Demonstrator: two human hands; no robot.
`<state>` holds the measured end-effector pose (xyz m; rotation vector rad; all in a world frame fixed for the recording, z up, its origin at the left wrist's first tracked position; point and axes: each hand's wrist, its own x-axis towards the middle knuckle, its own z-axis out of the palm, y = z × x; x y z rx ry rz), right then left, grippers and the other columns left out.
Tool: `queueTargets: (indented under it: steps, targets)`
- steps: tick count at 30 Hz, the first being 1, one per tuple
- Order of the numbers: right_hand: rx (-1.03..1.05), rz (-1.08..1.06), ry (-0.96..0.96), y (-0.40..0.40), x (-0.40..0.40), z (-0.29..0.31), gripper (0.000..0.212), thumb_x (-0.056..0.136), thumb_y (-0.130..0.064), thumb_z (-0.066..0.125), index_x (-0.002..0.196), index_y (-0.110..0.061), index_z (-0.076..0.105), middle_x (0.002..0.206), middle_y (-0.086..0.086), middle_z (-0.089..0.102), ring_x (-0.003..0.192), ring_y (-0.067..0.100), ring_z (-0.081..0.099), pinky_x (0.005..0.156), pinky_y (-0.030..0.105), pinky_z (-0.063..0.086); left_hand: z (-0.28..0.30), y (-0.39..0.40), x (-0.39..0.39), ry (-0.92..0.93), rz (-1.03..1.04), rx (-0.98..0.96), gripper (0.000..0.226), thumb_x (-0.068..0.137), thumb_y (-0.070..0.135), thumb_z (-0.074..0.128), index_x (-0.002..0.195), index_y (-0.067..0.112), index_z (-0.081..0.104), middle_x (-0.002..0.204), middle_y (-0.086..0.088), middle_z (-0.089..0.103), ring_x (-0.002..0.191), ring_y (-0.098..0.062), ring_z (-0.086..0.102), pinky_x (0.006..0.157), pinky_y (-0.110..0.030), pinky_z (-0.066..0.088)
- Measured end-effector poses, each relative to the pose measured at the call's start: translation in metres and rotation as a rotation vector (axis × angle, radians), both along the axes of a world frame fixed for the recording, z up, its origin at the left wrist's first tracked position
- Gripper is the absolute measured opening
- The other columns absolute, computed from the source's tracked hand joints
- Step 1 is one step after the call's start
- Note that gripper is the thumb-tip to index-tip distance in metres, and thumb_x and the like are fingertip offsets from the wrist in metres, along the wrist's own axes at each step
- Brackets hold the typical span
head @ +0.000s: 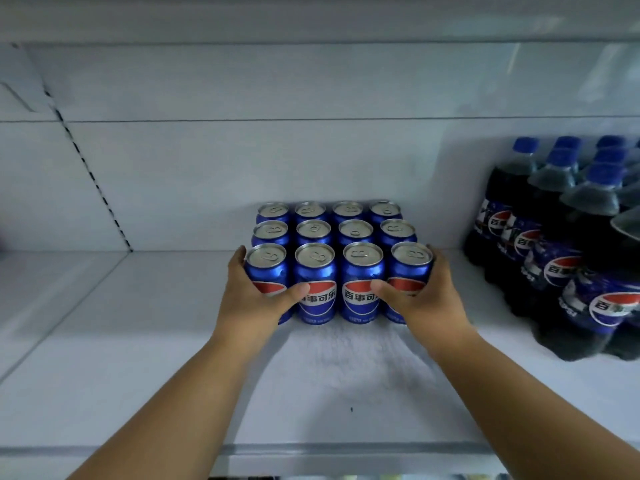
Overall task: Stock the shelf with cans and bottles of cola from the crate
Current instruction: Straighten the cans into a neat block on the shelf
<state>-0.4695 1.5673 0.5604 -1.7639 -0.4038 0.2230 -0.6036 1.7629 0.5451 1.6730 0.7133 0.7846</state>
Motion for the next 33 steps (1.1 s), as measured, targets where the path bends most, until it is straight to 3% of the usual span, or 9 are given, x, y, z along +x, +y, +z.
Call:
queueTargets:
  steps: [2, 9, 17, 24, 27, 30, 33]
  targets:
    - [0.035, -0.012, -0.024, 0.004, 0.002, -0.006, 0.083, 0.068, -0.012, 0.091, 0.135, -0.022, 0.043, 0.104, -0.021, 0.055, 0.083, -0.013, 0.056, 0.053, -0.001, 0.043, -0.005, 0.006, 0.001, -0.014, -0.01, -0.001, 0.099, 0.057, 0.018, 0.096, 0.14, 0.024, 0.043, 0.123, 0.012, 0.065, 0.106, -0.006, 0.066, 0.087, -0.032, 0.055]
    - [0.063, -0.058, -0.066, 0.01, 0.001, -0.013, 0.088, 0.067, -0.019, 0.092, 0.139, -0.023, 0.04, 0.103, -0.025, 0.052, 0.085, -0.012, 0.054, 0.055, 0.005, 0.044, -0.006, 0.004, 0.0, -0.03, 0.026, -0.004, 0.084, 0.059, 0.019, 0.094, 0.125, 0.031, 0.044, 0.109, 0.021, 0.061, 0.095, 0.005, 0.061, 0.072, -0.016, 0.047]
    - [0.084, -0.047, -0.091, 0.013, 0.0, -0.018, 0.09, 0.068, -0.017, 0.091, 0.14, -0.021, 0.038, 0.106, -0.025, 0.05, 0.089, -0.013, 0.052, 0.056, -0.002, 0.043, -0.006, 0.008, -0.002, -0.017, 0.016, 0.015, 0.081, 0.061, 0.019, 0.094, 0.124, 0.03, 0.044, 0.114, 0.015, 0.062, 0.1, -0.001, 0.062, 0.074, -0.018, 0.048]
    - [0.052, -0.036, -0.105, 0.011, 0.002, -0.016, 0.093, 0.068, -0.026, 0.091, 0.143, -0.024, 0.035, 0.12, -0.015, 0.053, 0.1, 0.004, 0.058, 0.07, 0.009, 0.041, -0.012, 0.007, -0.001, -0.032, 0.018, 0.038, 0.079, 0.062, 0.021, 0.093, 0.12, 0.035, 0.042, 0.117, 0.014, 0.061, 0.104, -0.006, 0.063, 0.082, -0.024, 0.051]
    - [0.038, -0.032, -0.108, 0.01, 0.002, -0.015, 0.093, 0.069, -0.027, 0.09, 0.143, -0.024, 0.034, 0.121, -0.015, 0.053, 0.1, 0.004, 0.058, 0.078, 0.017, 0.044, -0.012, 0.009, -0.001, -0.033, 0.013, 0.048, 0.08, 0.06, 0.022, 0.094, 0.12, 0.033, 0.043, 0.121, 0.009, 0.061, 0.107, -0.01, 0.064, 0.088, -0.032, 0.054]
    - [0.028, -0.036, -0.11, 0.009, 0.001, -0.013, 0.094, 0.07, -0.026, 0.09, 0.145, -0.024, 0.033, 0.122, -0.015, 0.051, 0.105, 0.007, 0.055, 0.085, 0.025, 0.044, -0.012, 0.008, -0.002, -0.034, 0.01, 0.057, 0.081, 0.059, 0.022, 0.094, 0.12, 0.032, 0.042, 0.122, 0.007, 0.061, 0.108, -0.011, 0.063, 0.088, -0.03, 0.053]
    - [0.027, -0.041, -0.112, 0.009, 0.002, -0.014, 0.094, 0.07, -0.025, 0.09, 0.145, -0.023, 0.034, 0.123, -0.014, 0.051, 0.108, 0.009, 0.056, 0.086, 0.027, 0.045, -0.013, 0.01, -0.001, -0.022, 0.014, 0.056, 0.088, 0.05, 0.036, 0.096, 0.119, 0.034, 0.043, 0.124, 0.005, 0.06, 0.111, -0.014, 0.063, 0.089, -0.032, 0.054]
